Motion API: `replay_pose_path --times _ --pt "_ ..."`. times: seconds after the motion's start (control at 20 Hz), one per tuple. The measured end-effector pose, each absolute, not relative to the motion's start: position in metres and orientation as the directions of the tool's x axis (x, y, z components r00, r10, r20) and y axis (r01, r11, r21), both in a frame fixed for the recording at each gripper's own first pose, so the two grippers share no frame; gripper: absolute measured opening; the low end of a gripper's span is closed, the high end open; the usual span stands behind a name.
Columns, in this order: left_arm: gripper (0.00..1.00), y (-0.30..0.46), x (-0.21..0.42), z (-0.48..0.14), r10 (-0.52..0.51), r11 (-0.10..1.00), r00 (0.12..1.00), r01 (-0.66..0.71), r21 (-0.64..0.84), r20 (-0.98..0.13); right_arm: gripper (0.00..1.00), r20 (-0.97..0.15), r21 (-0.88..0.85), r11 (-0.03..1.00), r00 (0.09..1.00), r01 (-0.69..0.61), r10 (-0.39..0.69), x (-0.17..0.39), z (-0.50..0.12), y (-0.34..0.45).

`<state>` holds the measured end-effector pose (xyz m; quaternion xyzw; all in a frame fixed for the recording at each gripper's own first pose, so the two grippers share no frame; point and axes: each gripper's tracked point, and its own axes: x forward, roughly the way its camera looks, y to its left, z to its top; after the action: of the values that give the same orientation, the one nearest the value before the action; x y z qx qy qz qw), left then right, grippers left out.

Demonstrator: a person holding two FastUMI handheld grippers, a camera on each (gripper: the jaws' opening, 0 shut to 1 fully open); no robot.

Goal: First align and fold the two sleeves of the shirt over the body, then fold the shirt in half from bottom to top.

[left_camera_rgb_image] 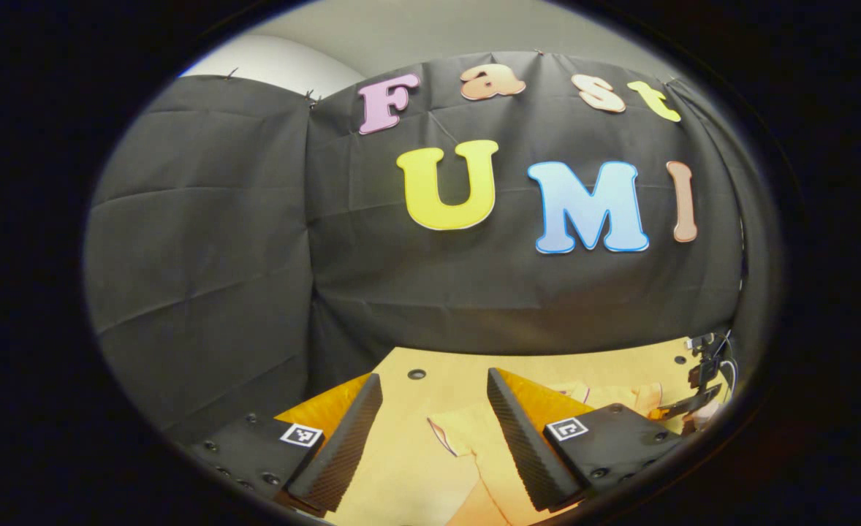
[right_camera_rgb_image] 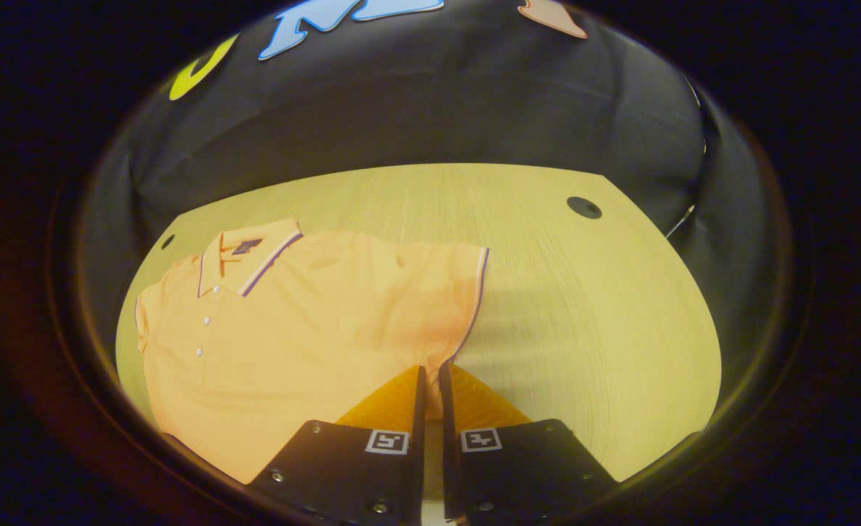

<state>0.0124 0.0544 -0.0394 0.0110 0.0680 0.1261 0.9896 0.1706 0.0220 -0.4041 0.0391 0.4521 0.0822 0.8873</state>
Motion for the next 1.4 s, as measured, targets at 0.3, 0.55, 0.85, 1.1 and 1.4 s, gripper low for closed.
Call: replay_pose_path --times 0.3,0.55,0.85,1.1,1.4 --pt "0.95 0.068 0.004 -0.040 0.271 0.962 0.953 -0.268 0.046 -0.132 0.04 -0.813 0.066 0.986 0.565 -0.154 0.143 0.173 -0.402 0.024" --pt "0.99 0.087 -0.009 -0.043 0.297 0.955 0.945 -0.295 0.036 -0.136 0.04 -0.755 0.015 0.974 0.636 -0.226 0.159 0.187 -0.365 0.054" --pt "0.99 0.097 -0.013 -0.042 0.323 0.946 0.937 -0.322 0.028 -0.135 0.04 -0.703 -0.025 0.907 0.652 -0.421 0.283 0.183 -0.331 0.136" --pt "0.99 0.125 -0.034 -0.051 0.349 0.937 0.926 -0.348 0.032 -0.143 0.04 -0.734 -0.050 0.840 0.590 -0.541 0.336 0.159 -0.345 0.190" --pt "0.96 0.141 -0.034 -0.063 0.359 0.933 0.920 -0.358 0.032 -0.159 0.39 -0.774 -0.033 0.834 0.542 -0.551 0.327 0.146 -0.358 0.203"
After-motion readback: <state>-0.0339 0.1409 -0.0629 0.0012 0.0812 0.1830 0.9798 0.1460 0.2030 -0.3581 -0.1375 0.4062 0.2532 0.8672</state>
